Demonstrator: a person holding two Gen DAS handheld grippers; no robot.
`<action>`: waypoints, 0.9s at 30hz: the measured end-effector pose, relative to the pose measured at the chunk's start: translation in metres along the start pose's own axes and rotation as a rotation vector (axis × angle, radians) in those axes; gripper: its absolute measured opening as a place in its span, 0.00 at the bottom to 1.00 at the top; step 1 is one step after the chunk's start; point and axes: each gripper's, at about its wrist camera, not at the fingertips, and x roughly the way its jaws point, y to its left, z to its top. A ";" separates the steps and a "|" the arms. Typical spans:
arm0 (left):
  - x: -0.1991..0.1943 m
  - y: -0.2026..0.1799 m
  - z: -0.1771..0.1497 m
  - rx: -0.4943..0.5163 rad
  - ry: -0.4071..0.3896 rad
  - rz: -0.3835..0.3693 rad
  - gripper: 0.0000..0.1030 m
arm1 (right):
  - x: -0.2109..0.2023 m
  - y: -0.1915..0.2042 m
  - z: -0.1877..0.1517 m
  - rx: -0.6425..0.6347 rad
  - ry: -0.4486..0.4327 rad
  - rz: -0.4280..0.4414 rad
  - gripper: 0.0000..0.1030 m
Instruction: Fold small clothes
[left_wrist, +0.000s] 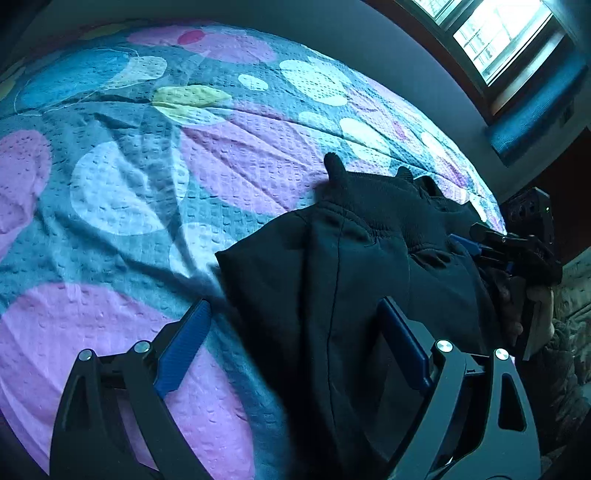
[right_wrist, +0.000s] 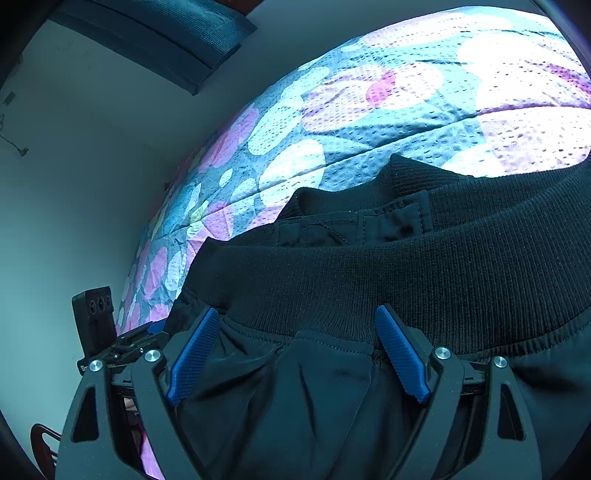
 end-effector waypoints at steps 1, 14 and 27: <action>0.000 0.002 0.002 -0.013 -0.002 -0.036 0.87 | -0.001 0.000 0.000 0.002 -0.006 0.002 0.83; 0.008 0.023 -0.007 -0.126 0.048 -0.263 0.40 | -0.005 -0.004 -0.004 -0.005 -0.034 0.027 0.83; -0.010 -0.016 -0.010 -0.095 -0.014 -0.053 0.08 | -0.052 0.025 -0.027 -0.042 -0.032 0.063 0.83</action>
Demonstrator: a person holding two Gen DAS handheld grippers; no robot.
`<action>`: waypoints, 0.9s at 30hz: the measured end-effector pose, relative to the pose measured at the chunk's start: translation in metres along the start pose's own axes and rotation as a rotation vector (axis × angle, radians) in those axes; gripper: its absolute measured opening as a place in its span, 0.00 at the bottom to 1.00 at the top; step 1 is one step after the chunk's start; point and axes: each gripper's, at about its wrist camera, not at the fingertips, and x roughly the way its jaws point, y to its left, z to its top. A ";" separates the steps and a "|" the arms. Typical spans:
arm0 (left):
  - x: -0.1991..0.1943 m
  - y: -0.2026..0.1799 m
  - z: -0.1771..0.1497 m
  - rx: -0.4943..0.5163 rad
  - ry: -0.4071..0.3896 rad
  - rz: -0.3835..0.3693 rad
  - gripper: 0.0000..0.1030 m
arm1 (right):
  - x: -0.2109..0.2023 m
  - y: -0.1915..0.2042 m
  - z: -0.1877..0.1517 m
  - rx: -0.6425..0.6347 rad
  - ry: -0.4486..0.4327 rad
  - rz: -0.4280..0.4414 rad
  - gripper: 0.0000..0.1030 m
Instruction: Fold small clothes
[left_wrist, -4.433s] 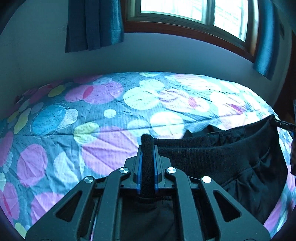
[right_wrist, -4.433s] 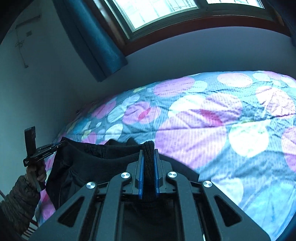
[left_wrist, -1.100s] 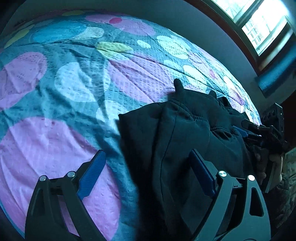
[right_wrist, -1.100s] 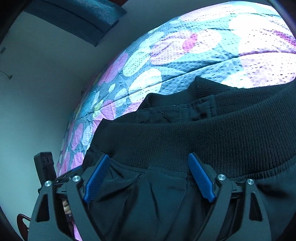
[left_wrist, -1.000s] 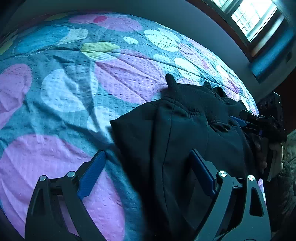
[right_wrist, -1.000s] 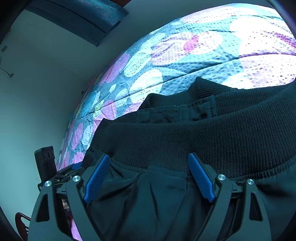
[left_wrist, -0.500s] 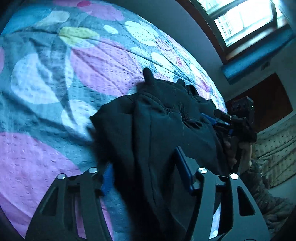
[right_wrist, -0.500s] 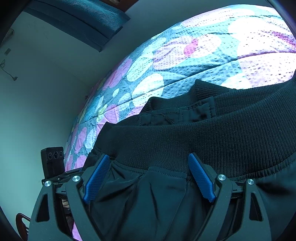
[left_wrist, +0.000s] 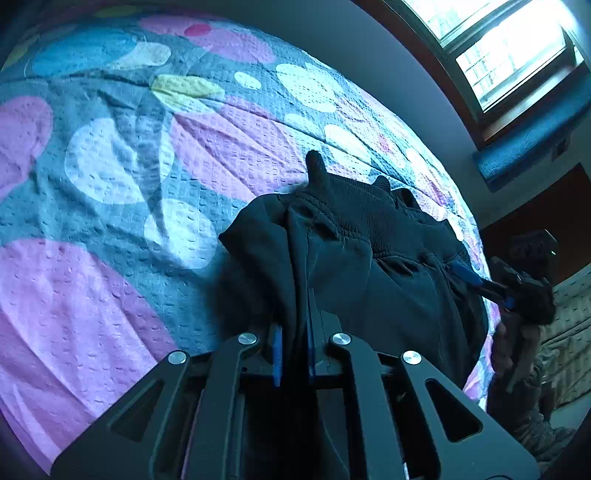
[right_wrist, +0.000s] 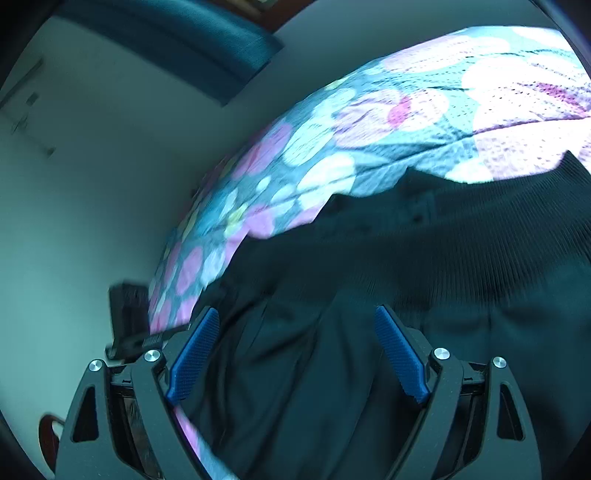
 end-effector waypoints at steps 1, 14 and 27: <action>0.000 -0.001 0.000 0.000 0.000 0.008 0.08 | -0.004 0.003 -0.008 -0.006 0.010 -0.005 0.83; 0.010 -0.006 -0.003 -0.005 0.051 0.068 0.19 | -0.024 0.005 -0.059 -0.014 0.059 0.046 0.83; 0.009 -0.007 -0.004 -0.023 0.043 0.069 0.06 | -0.010 0.001 -0.119 -0.068 0.123 0.048 0.84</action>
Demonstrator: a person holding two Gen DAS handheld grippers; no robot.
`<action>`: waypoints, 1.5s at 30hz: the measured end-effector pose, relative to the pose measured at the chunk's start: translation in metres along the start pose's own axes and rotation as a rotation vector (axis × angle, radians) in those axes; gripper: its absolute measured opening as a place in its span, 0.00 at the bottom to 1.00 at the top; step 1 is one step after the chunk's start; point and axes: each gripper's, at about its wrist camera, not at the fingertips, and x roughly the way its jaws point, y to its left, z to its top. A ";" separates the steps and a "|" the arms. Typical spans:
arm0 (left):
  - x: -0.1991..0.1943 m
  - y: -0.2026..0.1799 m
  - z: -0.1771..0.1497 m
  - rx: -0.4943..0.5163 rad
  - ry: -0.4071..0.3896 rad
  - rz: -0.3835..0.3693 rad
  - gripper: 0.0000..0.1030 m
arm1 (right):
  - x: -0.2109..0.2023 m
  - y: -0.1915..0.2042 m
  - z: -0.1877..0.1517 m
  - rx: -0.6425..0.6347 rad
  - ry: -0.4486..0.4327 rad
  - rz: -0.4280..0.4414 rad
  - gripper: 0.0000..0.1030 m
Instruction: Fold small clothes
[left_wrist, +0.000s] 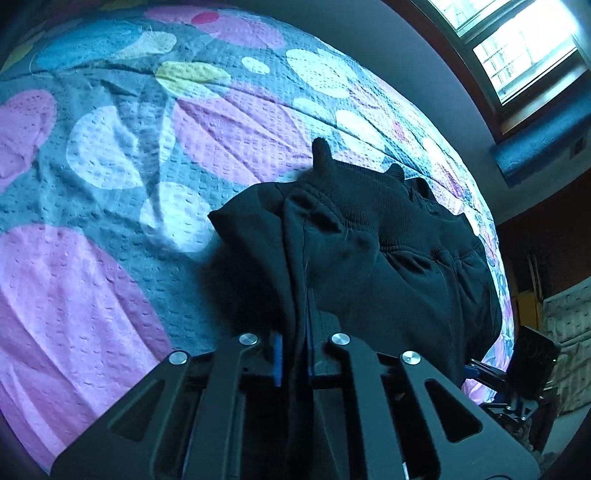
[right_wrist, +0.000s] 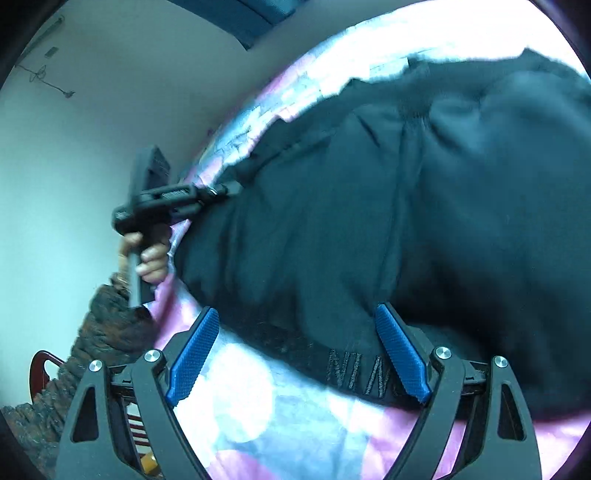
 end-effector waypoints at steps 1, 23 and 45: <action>-0.002 -0.002 0.000 0.001 -0.006 0.008 0.06 | -0.001 -0.003 -0.002 -0.005 -0.022 0.022 0.84; -0.040 -0.202 0.018 0.103 -0.052 0.110 0.04 | -0.061 -0.028 -0.029 0.066 -0.141 0.134 0.84; 0.170 -0.394 -0.058 0.319 -0.017 0.441 0.04 | -0.203 -0.133 -0.109 0.278 -0.351 0.166 0.84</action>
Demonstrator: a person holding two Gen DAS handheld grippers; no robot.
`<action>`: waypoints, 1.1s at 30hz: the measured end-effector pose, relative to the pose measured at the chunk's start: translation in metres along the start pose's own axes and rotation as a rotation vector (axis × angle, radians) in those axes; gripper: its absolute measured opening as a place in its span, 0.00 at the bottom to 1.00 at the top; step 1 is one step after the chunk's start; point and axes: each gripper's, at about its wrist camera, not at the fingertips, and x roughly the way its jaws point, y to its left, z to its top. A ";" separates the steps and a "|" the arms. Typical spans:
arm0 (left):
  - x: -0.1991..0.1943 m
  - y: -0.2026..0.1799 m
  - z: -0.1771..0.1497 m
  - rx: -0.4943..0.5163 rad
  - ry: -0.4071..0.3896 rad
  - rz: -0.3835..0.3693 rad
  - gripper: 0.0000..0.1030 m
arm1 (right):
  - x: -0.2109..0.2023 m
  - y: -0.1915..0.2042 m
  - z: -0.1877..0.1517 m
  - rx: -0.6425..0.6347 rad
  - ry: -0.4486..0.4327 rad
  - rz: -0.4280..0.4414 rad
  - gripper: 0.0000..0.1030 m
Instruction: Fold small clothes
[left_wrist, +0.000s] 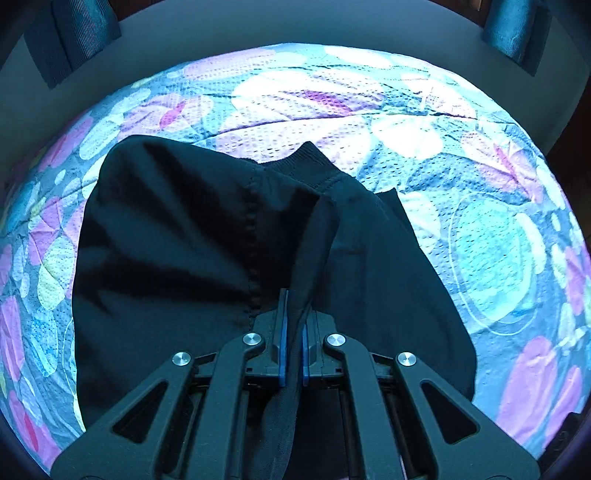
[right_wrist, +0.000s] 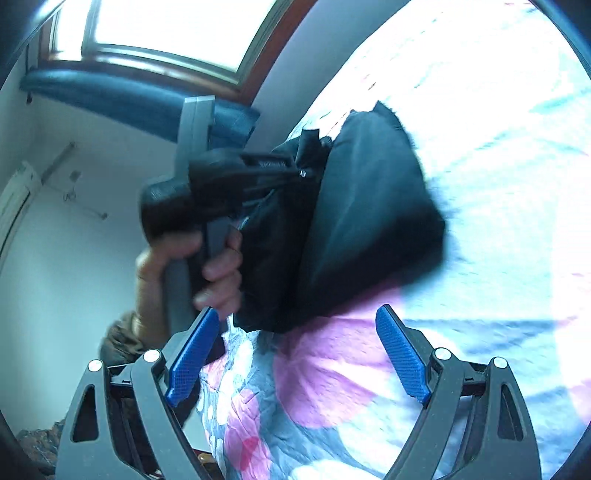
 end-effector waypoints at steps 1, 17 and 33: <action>-0.001 -0.002 -0.002 0.005 -0.013 0.013 0.04 | -0.004 -0.002 -0.001 0.003 -0.009 0.001 0.84; -0.027 -0.035 -0.015 0.056 -0.159 0.012 0.54 | -0.029 -0.020 0.011 0.053 -0.082 -0.033 0.84; -0.129 0.070 -0.081 -0.030 -0.406 -0.068 0.83 | -0.047 -0.008 0.020 0.090 -0.102 -0.041 0.84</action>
